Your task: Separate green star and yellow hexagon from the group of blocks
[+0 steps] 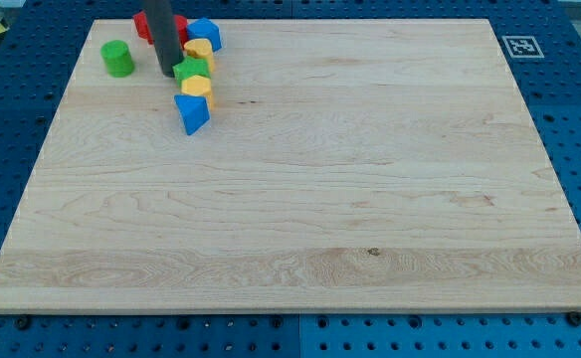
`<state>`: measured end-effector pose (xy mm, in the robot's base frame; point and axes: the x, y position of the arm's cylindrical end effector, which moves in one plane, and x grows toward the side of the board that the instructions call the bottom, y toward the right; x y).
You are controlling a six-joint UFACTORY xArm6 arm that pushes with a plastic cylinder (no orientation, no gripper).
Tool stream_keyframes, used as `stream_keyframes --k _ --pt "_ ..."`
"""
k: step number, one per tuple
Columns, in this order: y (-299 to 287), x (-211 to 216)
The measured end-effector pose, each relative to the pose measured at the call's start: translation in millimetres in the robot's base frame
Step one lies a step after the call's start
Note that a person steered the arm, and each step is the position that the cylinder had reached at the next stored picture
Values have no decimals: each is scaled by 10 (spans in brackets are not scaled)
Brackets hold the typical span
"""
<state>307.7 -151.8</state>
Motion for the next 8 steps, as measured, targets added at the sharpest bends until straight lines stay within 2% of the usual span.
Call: stream_keyframes --k 1,3,4,6,8 --pt "300 127" --pt "1127 694" --pt "1361 866" --pt "871 1270" --pt "785 1391"
